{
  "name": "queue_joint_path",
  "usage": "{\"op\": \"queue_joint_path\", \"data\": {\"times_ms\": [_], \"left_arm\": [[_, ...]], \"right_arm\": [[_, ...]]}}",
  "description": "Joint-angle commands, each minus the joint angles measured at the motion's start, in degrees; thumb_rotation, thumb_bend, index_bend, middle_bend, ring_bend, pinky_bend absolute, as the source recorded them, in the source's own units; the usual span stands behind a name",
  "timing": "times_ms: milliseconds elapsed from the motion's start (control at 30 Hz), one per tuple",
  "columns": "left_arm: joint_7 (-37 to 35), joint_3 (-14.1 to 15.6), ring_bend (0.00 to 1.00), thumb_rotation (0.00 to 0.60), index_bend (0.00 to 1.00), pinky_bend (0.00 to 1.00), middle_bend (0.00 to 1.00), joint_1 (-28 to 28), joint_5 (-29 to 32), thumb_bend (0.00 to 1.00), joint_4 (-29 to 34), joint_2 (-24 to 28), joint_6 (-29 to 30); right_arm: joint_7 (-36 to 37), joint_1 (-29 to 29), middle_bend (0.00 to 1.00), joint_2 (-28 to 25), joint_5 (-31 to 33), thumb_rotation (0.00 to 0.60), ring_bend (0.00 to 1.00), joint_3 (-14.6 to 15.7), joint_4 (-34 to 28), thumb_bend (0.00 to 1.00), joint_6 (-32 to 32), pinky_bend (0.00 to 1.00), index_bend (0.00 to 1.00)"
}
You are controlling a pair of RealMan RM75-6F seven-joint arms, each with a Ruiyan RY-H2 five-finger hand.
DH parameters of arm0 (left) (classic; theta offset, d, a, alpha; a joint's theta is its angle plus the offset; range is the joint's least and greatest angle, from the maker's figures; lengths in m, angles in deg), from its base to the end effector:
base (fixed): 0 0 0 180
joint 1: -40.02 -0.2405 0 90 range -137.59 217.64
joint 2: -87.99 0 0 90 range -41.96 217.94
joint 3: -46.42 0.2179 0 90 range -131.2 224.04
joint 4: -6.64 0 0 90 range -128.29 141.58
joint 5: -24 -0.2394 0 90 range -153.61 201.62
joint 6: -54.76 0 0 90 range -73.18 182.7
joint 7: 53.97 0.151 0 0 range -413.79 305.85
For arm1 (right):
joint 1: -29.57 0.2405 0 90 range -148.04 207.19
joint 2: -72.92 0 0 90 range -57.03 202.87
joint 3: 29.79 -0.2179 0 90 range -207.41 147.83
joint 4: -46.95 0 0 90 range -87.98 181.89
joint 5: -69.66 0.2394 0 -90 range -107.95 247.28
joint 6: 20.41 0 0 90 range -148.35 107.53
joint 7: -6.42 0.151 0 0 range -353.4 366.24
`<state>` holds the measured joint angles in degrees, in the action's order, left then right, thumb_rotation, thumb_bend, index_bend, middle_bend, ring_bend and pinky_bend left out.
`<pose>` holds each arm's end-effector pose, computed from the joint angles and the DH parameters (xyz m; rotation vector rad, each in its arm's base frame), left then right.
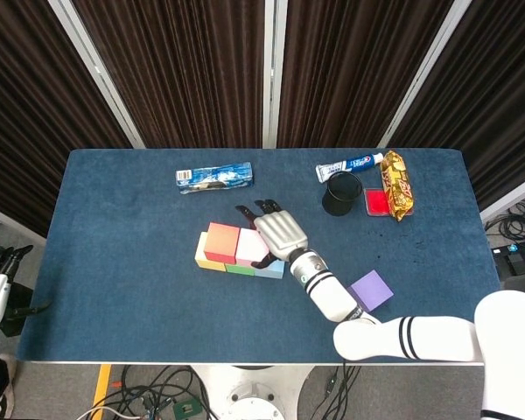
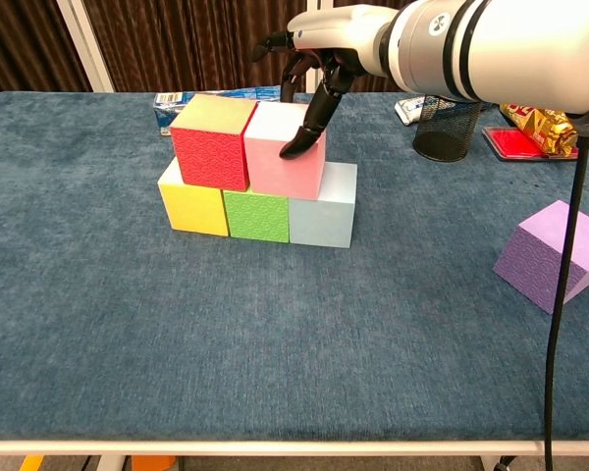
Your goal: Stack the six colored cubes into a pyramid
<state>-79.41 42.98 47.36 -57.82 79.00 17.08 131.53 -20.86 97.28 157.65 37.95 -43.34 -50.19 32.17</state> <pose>-0.3599 0.2082 0.1134 -1.2544 -1.1618 -0.9808 0.0147 -0.3366 -0.0496 1.9889 -1.1050 0.9606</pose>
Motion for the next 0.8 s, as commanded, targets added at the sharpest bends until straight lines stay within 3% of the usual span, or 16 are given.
{"op": "queue_joint_path", "data": {"times_ms": [33, 167, 500, 800], "left_arm": [[-0.04, -0.02, 0.0, 0.6, 0.11, 0.14, 0.11, 0.0, 0.01, 0.0, -0.05, -0.03, 0.01], [-0.2, -0.01, 0.0, 0.6, 0.11, 0.14, 0.11, -0.05, 0.02, 0.0, -0.11, -0.02, 0.08], [-0.35, 0.02, 0.0, 0.6, 0.11, 0.14, 0.11, 0.03, 0.04, 0.0, -0.25, -0.01, -0.15], [-0.42, -0.01, 0.0, 0.6, 0.11, 0.14, 0.11, -0.01, -0.01, 0.0, -0.13, 0.1, -0.02]], "right_arm": [[-0.04, 0.09, 0.53, 0.08, 0.08, 0.6, 0.01, -0.06, 0.14, 0.1, -0.1, 0.0, 0.0], [-0.06, 0.3, 0.5, 0.24, 0.52, 0.6, 0.01, -0.14, 0.41, 0.1, -0.55, 0.0, 0.0], [0.13, 0.55, 0.21, -0.09, 1.18, 0.6, 0.0, -0.2, 0.43, 0.04, -1.48, 0.0, 0.0], [1.07, 0.51, 0.11, -1.1, 1.02, 0.6, 0.0, -0.14, -0.32, 0.0, -2.82, 0.0, 0.0]]}}
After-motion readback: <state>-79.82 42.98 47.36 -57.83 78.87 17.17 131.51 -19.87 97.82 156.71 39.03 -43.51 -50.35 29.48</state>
